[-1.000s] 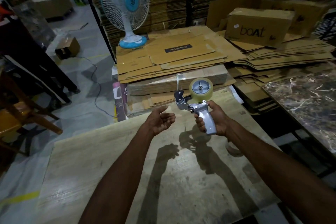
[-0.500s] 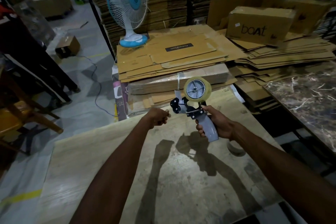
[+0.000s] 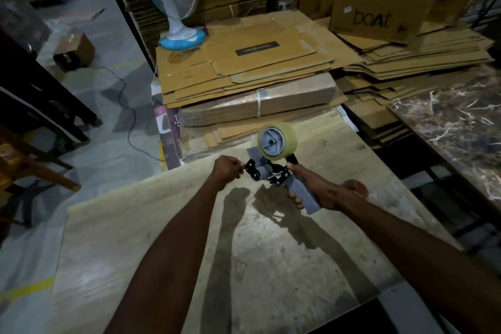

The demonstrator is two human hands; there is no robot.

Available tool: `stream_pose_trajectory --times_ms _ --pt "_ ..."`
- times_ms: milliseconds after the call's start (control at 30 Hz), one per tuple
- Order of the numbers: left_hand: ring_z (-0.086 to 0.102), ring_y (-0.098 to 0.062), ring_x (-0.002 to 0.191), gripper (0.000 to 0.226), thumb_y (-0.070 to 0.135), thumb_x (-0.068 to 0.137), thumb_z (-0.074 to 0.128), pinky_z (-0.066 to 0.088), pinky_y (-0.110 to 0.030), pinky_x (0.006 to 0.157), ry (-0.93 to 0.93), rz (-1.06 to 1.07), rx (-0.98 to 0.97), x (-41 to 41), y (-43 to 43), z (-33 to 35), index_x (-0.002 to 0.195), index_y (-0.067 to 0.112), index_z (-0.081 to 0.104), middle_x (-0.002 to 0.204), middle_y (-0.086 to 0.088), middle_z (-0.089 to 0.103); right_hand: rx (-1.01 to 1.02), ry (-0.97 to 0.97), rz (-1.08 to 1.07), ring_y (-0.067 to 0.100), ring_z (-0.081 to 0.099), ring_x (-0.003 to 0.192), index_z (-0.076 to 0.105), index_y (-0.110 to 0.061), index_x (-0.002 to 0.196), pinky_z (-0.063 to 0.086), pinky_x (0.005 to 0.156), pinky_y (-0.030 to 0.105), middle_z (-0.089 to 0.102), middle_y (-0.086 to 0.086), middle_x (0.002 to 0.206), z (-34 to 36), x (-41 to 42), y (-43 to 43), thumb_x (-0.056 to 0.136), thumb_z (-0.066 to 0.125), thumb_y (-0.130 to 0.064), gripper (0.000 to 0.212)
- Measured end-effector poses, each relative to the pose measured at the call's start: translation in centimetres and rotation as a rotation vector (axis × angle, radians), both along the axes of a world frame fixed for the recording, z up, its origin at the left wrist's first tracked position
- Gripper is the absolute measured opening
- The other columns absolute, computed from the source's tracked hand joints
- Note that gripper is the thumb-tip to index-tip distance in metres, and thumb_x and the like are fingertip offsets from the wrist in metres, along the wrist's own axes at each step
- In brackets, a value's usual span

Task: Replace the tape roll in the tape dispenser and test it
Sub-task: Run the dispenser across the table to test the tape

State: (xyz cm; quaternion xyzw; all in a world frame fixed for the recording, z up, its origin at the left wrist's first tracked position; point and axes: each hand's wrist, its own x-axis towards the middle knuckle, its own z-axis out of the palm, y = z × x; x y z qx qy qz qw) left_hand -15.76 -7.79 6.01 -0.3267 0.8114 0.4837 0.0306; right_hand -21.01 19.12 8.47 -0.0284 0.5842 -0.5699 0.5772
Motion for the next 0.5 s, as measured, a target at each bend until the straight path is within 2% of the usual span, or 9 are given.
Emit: stream_pose_trajectory --times_ms 67,167,267,367,500 --pt "0.055 -0.018 0.063 0.021 0.011 0.096 0.072 0.042 -0.028 0.06 -0.007 -0.04 -0.064 0.3 -0.2 -1.8 0.075 0.006 0.069 0.068 -0.013 0.062 0.034 0.031 0.007 0.023 0.042 0.051 0.054 -0.005 0.09 0.034 0.052 0.033 0.049 0.01 0.064 -0.4 0.5 -0.4 0.077 0.059 -0.075 0.072" --pt "0.06 -0.015 0.067 0.021 0.007 0.092 0.074 0.047 -0.033 0.066 0.032 -0.059 -0.138 0.9 -0.3 -4.3 0.075 -0.005 0.075 0.074 -0.017 0.071 0.089 0.049 0.015 0.021 0.042 0.05 0.054 -0.009 0.065 0.033 0.052 0.032 0.049 0.008 0.06 -1.2 1.3 -0.8 0.088 0.047 -0.071 0.066" --pt "0.065 -0.018 0.067 0.017 0.005 0.09 0.074 0.053 -0.038 0.066 0.073 -0.117 -0.176 1.2 -0.4 -6.7 0.077 -0.006 0.078 0.074 -0.021 0.075 0.182 0.039 -0.018 0.019 0.043 0.049 0.053 -0.009 0.071 0.032 0.051 0.03 0.048 0.007 0.061 -2.8 1.9 -1.5 0.087 0.049 -0.07 0.063" --pt "0.07 -0.022 0.073 0.01 0.011 0.086 0.076 0.052 -0.032 0.069 0.081 -0.172 -0.253 1.4 -0.6 -8.5 0.08 0.008 0.083 0.078 -0.01 0.078 0.219 0.06 -0.046 0.02 0.045 0.051 0.054 -0.006 0.079 0.033 0.051 0.03 0.049 0.008 0.064 -4.4 2.4 -1.9 0.089 0.048 -0.069 0.064" --pt "0.059 -0.03 0.091 0.01 0.024 0.086 0.076 0.045 -0.038 0.076 0.109 -0.287 -0.489 1.9 -0.9 -10.2 0.081 0.019 0.083 0.085 -0.002 0.075 0.229 0.058 -0.046 0.021 0.046 0.054 0.052 -0.004 0.098 0.036 0.053 0.031 0.05 0.01 0.067 -6.4 2.9 -2.0 0.086 0.05 -0.072 0.068"
